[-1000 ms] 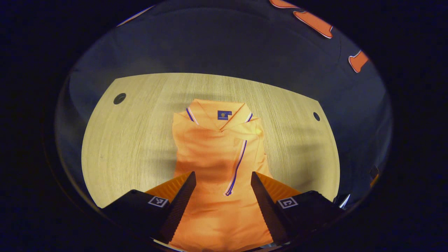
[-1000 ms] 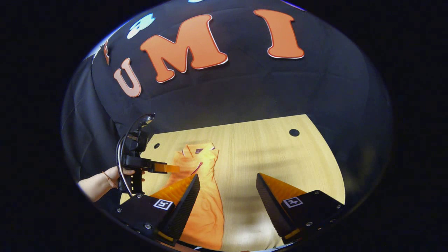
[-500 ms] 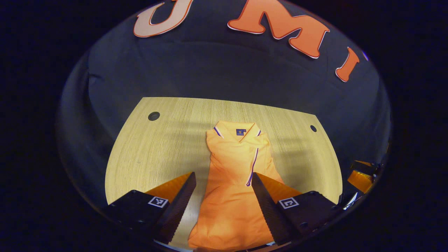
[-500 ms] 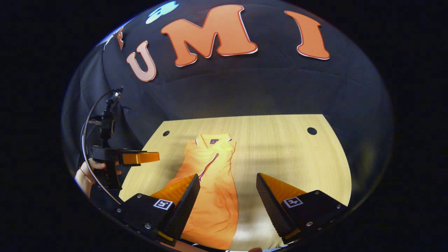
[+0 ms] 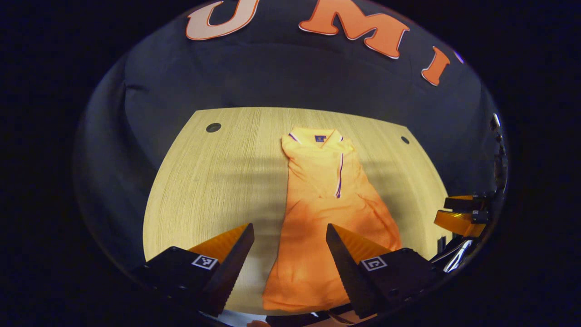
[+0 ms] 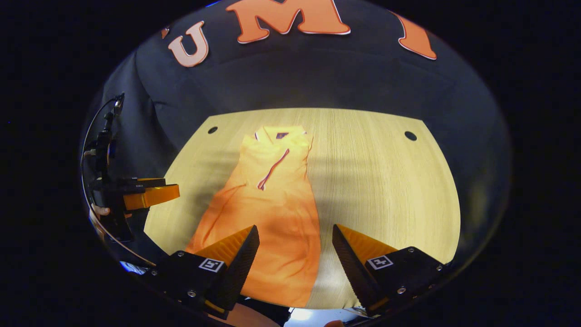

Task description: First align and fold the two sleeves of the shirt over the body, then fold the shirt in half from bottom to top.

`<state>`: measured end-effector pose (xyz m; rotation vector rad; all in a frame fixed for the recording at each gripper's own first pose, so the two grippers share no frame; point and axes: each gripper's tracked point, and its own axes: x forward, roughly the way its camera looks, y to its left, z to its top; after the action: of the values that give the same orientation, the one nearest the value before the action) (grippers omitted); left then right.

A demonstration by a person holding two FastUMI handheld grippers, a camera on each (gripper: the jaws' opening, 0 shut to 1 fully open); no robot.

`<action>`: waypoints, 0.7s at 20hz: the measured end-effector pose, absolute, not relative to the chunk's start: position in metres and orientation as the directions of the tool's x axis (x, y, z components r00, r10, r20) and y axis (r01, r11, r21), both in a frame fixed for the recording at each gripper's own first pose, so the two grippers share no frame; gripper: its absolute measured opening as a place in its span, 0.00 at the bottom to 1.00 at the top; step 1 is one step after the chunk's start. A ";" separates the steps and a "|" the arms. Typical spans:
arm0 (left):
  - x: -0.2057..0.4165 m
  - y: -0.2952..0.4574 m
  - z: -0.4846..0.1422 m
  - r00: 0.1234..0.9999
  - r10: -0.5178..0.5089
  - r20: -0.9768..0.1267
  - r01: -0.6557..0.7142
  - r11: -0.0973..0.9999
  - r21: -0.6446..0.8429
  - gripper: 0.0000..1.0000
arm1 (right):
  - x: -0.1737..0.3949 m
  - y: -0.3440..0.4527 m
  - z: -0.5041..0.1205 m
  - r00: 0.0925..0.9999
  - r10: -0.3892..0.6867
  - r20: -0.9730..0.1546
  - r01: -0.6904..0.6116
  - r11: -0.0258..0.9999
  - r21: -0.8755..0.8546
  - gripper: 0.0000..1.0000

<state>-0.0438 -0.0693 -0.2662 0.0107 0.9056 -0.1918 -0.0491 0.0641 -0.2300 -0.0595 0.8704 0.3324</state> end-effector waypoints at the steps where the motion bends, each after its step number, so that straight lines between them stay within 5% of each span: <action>1: -0.059 -0.069 -0.279 0.574 -0.162 -0.803 0.170 0.982 -0.077 0.99 | -0.058 0.062 -0.244 0.581 0.246 -0.776 -0.307 0.949 0.071 0.98; 14: -0.186 -0.047 -0.400 0.290 -0.108 -0.951 0.102 0.991 -0.081 0.99 | -0.176 0.046 -0.377 0.279 0.122 -0.952 -0.313 0.949 0.030 0.99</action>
<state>-0.1855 -0.0474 -0.3999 -0.0051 1.2689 -0.1398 -0.1760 0.0464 -0.3769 -0.1751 1.2558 0.2936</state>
